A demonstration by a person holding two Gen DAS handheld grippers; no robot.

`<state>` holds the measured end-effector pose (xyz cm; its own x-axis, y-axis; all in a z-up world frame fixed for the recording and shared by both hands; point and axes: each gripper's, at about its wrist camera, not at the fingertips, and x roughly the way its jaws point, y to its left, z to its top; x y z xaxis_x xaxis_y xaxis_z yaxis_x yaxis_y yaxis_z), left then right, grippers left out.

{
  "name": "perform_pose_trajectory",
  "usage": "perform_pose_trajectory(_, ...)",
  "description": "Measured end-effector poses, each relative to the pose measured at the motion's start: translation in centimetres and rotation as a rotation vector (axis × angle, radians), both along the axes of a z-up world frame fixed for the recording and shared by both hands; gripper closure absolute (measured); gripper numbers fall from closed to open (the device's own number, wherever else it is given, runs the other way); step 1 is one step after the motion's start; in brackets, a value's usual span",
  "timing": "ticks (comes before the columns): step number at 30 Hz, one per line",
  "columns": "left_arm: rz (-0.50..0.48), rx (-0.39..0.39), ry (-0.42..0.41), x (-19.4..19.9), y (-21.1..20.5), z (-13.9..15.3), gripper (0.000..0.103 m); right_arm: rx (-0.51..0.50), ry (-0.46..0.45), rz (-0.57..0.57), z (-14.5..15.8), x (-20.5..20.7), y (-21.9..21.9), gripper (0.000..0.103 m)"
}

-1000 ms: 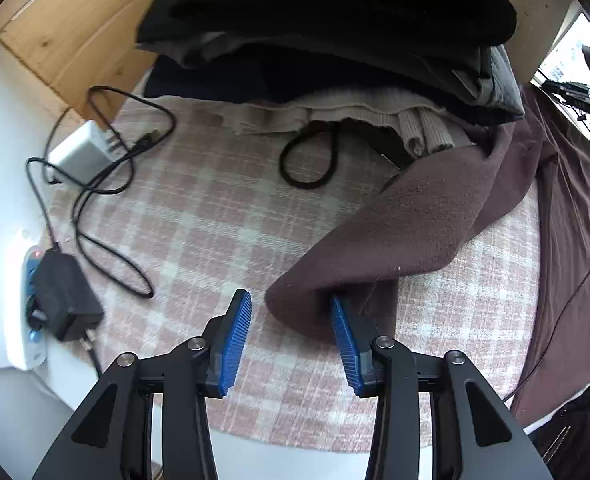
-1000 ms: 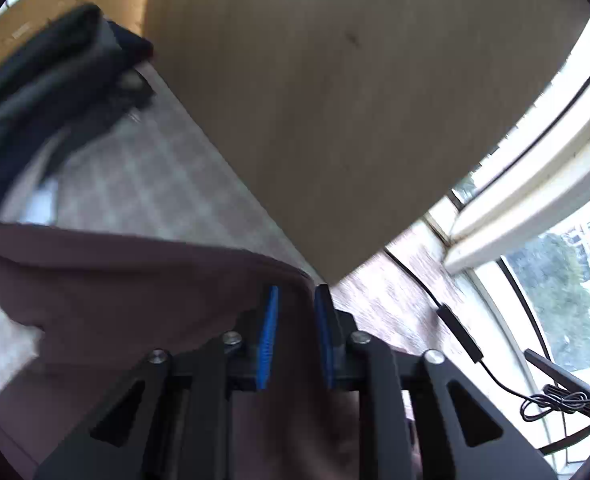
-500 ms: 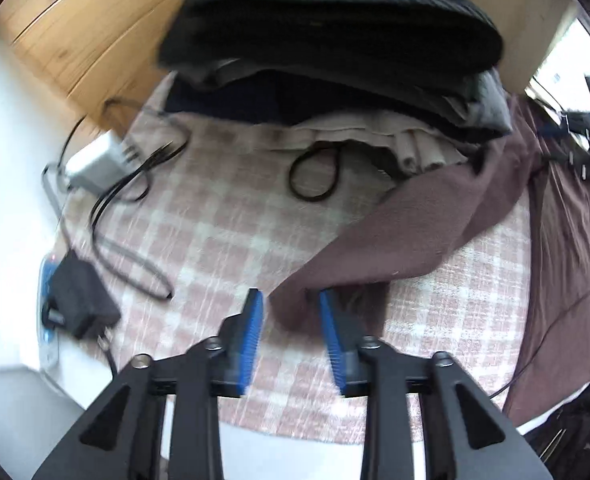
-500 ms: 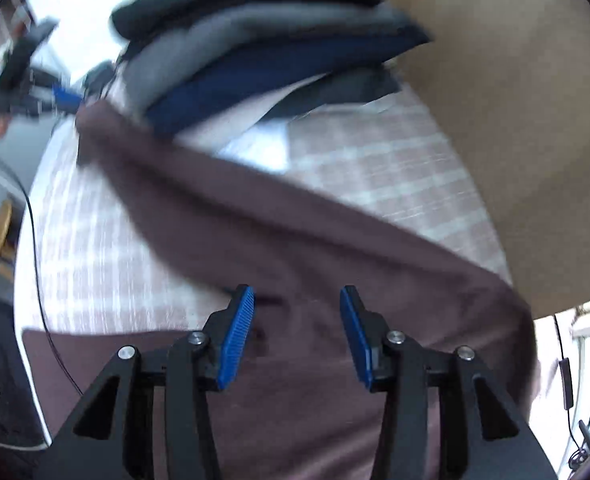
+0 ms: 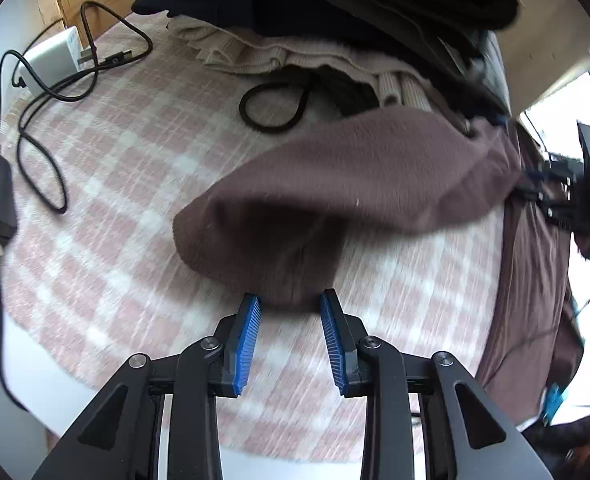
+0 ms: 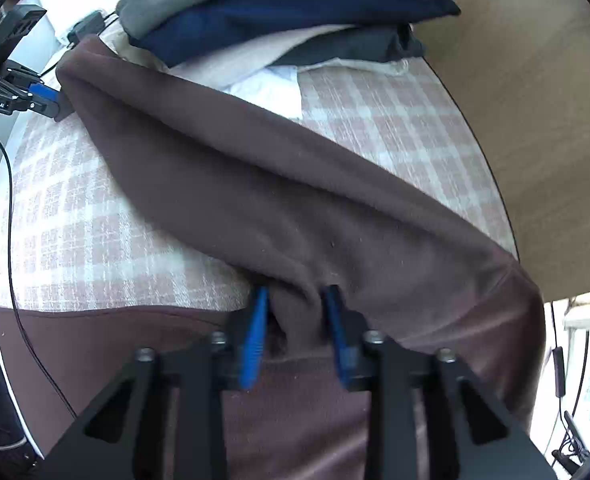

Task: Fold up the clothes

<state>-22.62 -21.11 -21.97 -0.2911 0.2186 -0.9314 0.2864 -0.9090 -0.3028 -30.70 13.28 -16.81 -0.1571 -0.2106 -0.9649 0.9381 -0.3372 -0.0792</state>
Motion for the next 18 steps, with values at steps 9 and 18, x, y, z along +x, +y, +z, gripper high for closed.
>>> perform_pose_trajectory(9,-0.116,-0.339,0.127,1.6,0.6,9.2,0.099,-0.132,-0.044,-0.105,4.0,-0.5,2.9,0.095)
perform_pose_trajectory(18,-0.390,-0.421,0.018,7.0,4.3,6.0,0.098,-0.120,-0.079,-0.078,2.9,-0.2,4.3,0.095)
